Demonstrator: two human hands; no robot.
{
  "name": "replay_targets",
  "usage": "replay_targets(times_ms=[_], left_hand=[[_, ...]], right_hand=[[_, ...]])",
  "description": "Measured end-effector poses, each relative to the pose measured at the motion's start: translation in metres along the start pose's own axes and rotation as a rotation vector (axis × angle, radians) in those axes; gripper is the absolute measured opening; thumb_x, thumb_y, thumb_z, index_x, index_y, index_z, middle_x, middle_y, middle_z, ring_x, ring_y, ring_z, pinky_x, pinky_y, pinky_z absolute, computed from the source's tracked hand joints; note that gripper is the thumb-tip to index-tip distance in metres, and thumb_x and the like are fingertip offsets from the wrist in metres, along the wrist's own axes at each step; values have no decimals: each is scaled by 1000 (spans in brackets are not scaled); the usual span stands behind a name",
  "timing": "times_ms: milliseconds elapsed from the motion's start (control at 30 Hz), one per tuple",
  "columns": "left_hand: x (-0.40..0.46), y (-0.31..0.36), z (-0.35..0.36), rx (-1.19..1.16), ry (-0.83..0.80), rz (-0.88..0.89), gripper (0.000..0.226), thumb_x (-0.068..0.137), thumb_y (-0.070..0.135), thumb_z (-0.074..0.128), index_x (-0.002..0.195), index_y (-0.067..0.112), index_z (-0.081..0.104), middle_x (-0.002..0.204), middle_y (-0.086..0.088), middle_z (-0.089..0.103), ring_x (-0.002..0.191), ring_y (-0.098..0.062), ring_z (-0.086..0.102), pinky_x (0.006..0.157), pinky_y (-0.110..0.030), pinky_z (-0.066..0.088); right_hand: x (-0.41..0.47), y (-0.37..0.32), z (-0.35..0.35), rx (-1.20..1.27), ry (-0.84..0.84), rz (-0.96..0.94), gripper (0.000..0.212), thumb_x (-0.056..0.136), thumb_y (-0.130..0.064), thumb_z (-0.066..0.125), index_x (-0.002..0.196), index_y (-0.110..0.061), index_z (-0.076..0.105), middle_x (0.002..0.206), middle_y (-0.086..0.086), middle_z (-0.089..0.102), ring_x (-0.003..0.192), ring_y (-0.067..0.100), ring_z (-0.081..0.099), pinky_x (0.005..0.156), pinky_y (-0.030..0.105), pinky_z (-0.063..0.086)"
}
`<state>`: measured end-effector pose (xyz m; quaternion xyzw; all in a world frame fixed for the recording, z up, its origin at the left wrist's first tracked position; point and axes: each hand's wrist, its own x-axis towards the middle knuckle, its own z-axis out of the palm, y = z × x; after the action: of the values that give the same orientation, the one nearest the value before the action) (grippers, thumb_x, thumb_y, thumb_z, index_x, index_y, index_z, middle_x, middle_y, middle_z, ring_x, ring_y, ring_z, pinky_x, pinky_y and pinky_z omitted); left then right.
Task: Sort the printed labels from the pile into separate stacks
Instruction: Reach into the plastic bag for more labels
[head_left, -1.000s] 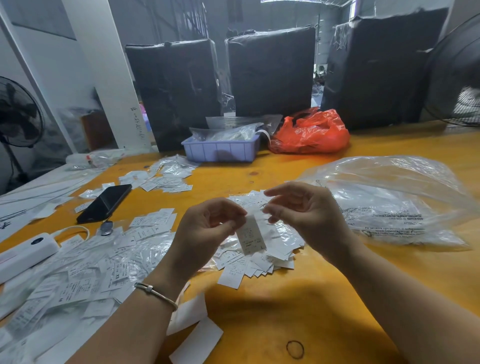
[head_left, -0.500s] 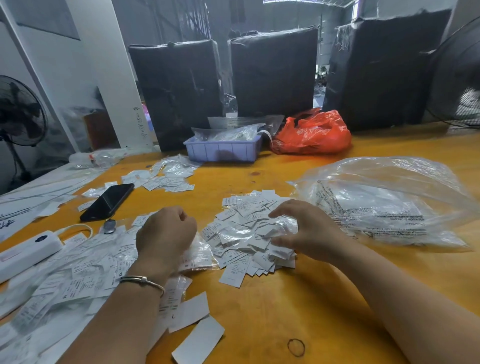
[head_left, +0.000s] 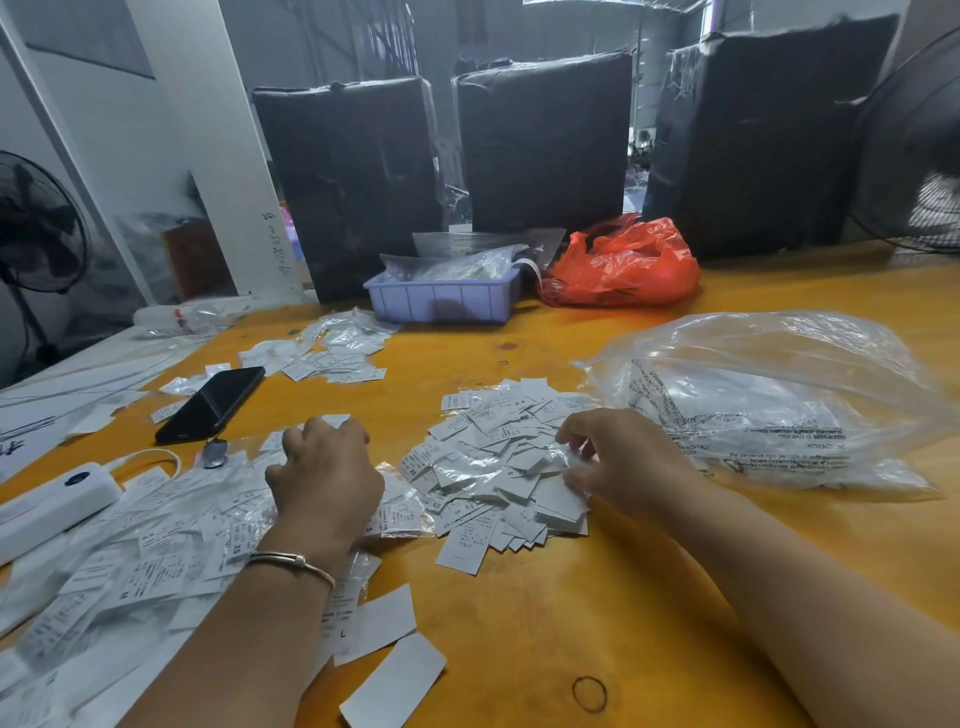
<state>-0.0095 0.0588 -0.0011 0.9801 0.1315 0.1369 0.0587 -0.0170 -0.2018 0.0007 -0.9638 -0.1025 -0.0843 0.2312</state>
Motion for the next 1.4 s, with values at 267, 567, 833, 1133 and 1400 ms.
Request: replay_targets(times_ms=[267, 567, 833, 1133, 1400], left_hand=[[-11, 25, 3, -452, 27, 502, 26, 87, 37, 69, 111, 29, 67, 121, 12, 58, 121, -10, 38, 94, -26, 32], [-33, 50, 6, -520, -188, 853, 48, 71, 56, 76, 115, 41, 69, 134, 20, 49, 130, 1, 28, 103, -15, 27], [-45, 65, 13, -369, -105, 893, 39, 82, 60, 65, 115, 41, 70, 141, 11, 48, 135, -10, 30, 107, -38, 36], [-49, 68, 8, -347, 53, 1013, 19, 90, 36, 66, 93, 23, 80, 132, -1, 59, 126, -24, 47, 94, -43, 46], [-46, 64, 6, -499, 97, 919, 5, 81, 19, 76, 79, 15, 77, 119, 2, 66, 116, -17, 54, 88, -38, 51]], right_hand=[[-2, -2, -1, 28, -15, 3, 50, 68, -45, 82, 110, -24, 64, 102, -5, 60, 96, 14, 54, 76, 27, 43], [-4, -8, -2, 104, 0, 28, 37, 71, -17, 82, 105, -18, 68, 83, -7, 55, 87, 17, 59, 77, 29, 50], [-4, -11, 2, 194, 29, 20, 31, 78, 7, 61, 100, -14, 70, 89, 2, 66, 80, 18, 65, 71, 31, 54], [1, 1, -5, 465, 195, 92, 32, 71, 13, 63, 91, -10, 73, 85, 7, 70, 75, 18, 64, 75, 31, 55], [-2, -1, -10, 987, 130, 185, 31, 73, 18, 64, 80, -11, 73, 81, 8, 74, 75, 14, 69, 68, 18, 53]])
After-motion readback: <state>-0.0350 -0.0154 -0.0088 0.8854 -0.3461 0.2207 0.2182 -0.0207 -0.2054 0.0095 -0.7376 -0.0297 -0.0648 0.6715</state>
